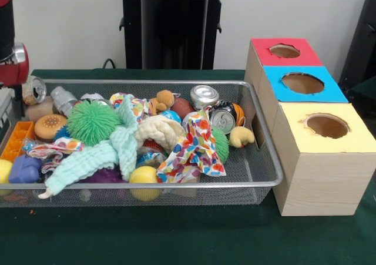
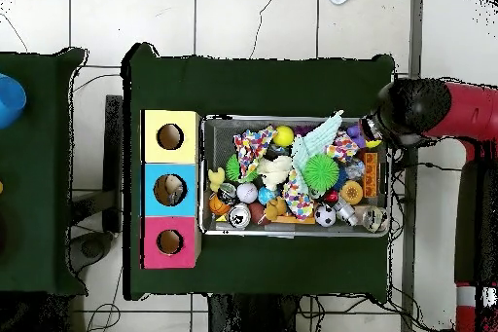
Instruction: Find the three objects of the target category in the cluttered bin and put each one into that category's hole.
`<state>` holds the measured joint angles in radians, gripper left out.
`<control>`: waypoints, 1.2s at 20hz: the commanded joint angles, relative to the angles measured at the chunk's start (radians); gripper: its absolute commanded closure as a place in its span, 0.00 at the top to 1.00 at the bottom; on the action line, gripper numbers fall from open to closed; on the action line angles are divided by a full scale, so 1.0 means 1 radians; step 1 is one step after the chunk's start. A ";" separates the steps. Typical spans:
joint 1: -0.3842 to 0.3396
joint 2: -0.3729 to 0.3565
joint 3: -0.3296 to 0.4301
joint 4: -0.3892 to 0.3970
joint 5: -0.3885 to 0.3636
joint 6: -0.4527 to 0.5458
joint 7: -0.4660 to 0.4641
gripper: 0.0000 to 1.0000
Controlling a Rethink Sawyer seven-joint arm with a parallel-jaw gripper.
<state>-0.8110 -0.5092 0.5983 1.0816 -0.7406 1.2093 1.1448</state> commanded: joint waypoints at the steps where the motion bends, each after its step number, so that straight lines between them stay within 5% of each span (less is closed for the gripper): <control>1: -0.027 0.040 0.006 0.071 0.002 0.055 -0.321 1.00; 15: -0.098 0.015 -0.004 0.206 -0.004 -0.014 -0.291 1.00; 24: -0.030 0.182 0.025 0.085 -0.048 -0.059 -0.265 1.00</control>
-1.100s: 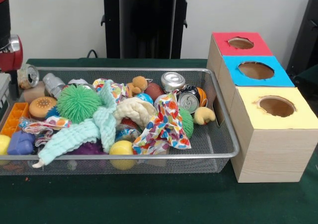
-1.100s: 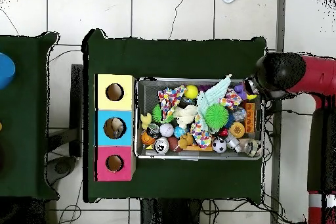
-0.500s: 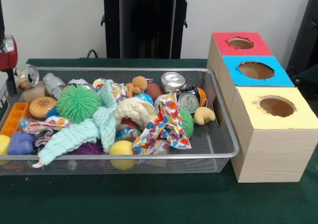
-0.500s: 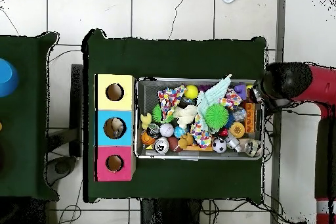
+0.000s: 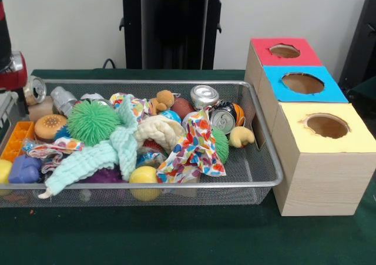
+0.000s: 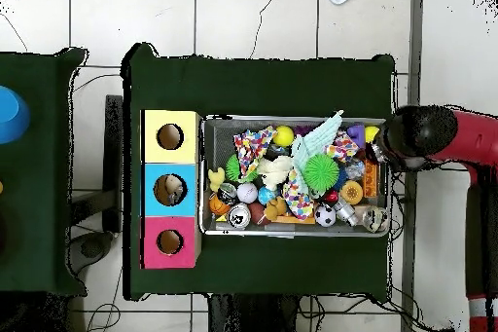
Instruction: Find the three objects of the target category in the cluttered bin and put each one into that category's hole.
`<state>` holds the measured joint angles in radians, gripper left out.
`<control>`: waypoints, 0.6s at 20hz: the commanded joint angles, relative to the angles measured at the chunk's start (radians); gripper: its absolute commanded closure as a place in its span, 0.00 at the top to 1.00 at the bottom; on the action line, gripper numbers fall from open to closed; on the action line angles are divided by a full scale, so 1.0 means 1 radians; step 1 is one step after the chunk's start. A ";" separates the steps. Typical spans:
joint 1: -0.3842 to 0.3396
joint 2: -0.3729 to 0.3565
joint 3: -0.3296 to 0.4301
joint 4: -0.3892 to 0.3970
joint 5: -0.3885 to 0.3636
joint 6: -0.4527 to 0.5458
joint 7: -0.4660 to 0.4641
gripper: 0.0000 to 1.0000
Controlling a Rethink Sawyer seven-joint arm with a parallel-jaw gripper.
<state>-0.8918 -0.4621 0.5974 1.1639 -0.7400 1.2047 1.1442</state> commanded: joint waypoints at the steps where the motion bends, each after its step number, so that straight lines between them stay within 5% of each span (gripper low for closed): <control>1: 0.061 0.156 0.027 -0.016 -0.050 -0.064 -0.249 1.00; 12: 0.109 0.285 0.020 -0.109 -0.065 -0.167 -0.230 1.00</control>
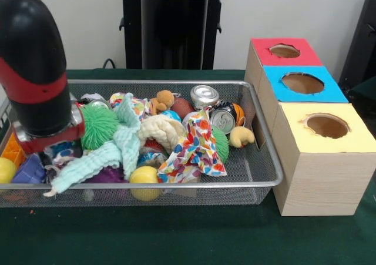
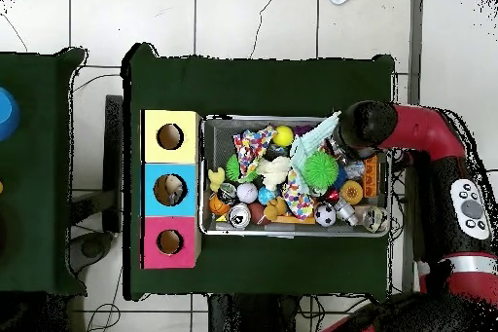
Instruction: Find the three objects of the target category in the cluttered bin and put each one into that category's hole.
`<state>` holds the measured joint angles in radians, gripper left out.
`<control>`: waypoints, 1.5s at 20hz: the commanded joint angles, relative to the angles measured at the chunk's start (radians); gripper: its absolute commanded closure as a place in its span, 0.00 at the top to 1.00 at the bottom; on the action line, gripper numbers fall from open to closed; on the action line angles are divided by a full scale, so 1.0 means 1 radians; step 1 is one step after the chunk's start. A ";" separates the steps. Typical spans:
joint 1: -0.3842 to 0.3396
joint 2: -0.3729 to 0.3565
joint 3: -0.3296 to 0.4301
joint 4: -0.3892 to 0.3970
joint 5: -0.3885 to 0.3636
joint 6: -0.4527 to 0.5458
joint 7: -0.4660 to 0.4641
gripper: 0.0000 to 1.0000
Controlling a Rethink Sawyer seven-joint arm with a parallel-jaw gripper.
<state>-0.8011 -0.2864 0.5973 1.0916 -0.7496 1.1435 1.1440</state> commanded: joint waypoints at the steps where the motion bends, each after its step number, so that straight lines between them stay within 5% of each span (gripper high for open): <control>1: 0.001 0.079 0.009 0.004 -0.054 -0.115 -0.231 1.00; 11: 0.008 0.068 -0.046 -0.037 -0.162 -0.137 -0.246 1.00; 16: 0.012 0.020 -0.042 -0.017 -0.148 -0.097 -0.253 1.00; 23: 0.010 -0.163 -0.017 0.041 -0.052 0.059 -0.290 1.00; 30: 0.011 -0.194 -0.011 0.024 -0.034 0.133 -0.324 1.00</control>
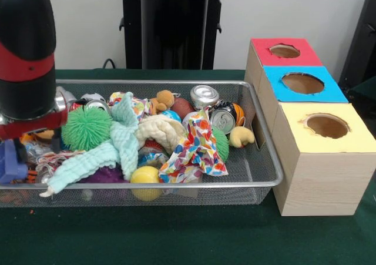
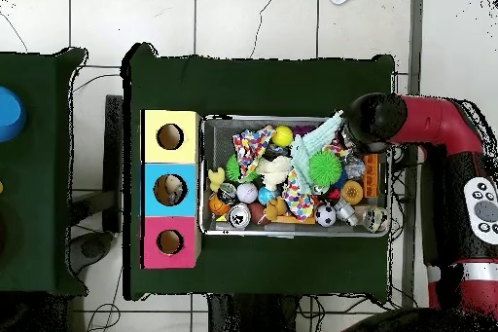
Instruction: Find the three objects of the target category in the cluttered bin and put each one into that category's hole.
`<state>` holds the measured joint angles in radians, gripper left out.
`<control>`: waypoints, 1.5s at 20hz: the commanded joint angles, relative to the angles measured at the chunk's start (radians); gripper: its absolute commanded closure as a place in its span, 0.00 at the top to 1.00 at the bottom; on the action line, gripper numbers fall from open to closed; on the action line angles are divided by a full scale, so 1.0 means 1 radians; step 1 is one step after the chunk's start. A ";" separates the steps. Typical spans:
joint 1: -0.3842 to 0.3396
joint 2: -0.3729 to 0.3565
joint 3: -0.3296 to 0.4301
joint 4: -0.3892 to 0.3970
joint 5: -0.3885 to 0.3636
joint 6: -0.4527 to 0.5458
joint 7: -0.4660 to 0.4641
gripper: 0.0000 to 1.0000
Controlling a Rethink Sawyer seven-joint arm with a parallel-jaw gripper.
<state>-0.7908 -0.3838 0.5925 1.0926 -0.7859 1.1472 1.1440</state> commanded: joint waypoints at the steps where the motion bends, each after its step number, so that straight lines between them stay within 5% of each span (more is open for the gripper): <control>1: -0.002 -0.100 -0.007 0.032 0.002 0.125 -0.324 1.00; 10: -0.021 -0.087 -0.015 0.093 -0.004 0.100 -0.329 1.00; 16: -0.078 -0.124 -0.007 0.238 0.023 0.042 -0.331 1.00; 25: -0.141 -0.136 -0.003 0.339 -0.011 -0.015 -0.302 1.00; 30: -0.132 -0.090 0.011 0.319 -0.036 -0.026 -0.287 1.00</control>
<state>-0.9324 -0.5088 0.5918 1.3166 -0.7791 1.1609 1.1440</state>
